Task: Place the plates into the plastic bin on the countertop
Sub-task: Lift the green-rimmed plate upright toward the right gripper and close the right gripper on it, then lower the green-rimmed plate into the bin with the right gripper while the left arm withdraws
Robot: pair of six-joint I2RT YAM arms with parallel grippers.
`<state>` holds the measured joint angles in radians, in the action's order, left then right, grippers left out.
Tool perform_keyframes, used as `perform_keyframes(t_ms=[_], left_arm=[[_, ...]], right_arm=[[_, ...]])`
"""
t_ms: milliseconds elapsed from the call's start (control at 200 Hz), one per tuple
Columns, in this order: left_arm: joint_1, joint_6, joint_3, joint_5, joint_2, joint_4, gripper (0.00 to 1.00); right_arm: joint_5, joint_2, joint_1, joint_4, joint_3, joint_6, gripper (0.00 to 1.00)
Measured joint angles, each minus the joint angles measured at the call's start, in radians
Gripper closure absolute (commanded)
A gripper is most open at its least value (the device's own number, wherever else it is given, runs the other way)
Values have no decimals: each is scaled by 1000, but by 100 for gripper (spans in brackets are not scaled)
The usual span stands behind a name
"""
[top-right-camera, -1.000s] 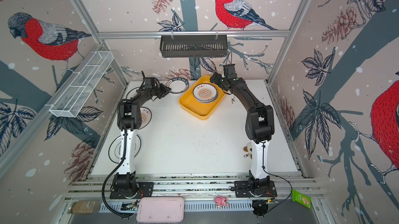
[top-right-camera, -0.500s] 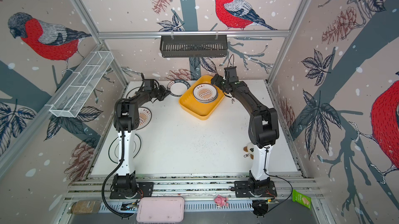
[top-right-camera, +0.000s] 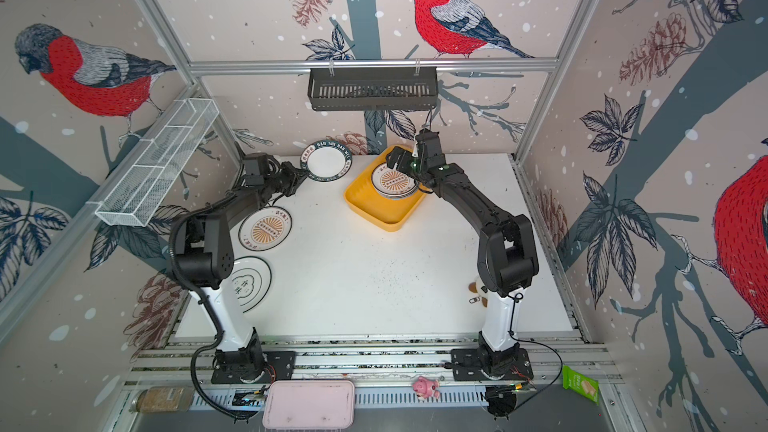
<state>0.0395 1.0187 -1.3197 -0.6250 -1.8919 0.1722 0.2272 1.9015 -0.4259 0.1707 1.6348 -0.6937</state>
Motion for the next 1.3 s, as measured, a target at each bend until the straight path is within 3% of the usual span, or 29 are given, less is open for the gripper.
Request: perform_keyframes(t_ms=[260, 520, 780, 1086, 1121, 1171, 1296], left_arm=[[1, -33, 164, -85, 239, -8, 100], [1, -58, 267, -158, 402, -53, 100], [1, -79, 300, -185, 480, -81, 100], [-1, -96, 320, -208, 504, -115, 100], [-1, -97, 321, -215, 506, -116, 94], [-2, -100, 321, -217, 512, -115, 77], [-2, -82, 321, -219, 525, -113, 59]], right_arm=[[36, -13, -122, -24, -7, 16, 6], [35, -35, -217, -60, -46, 2, 23], [1, -80, -275, -124, -130, -58, 54], [-2, -143, -295, -369, -294, -225, 92], [-13, -148, -295, -390, -298, -248, 95], [-18, -154, -295, -417, -303, -281, 96], [-21, -161, -299, -425, -314, -279, 97]])
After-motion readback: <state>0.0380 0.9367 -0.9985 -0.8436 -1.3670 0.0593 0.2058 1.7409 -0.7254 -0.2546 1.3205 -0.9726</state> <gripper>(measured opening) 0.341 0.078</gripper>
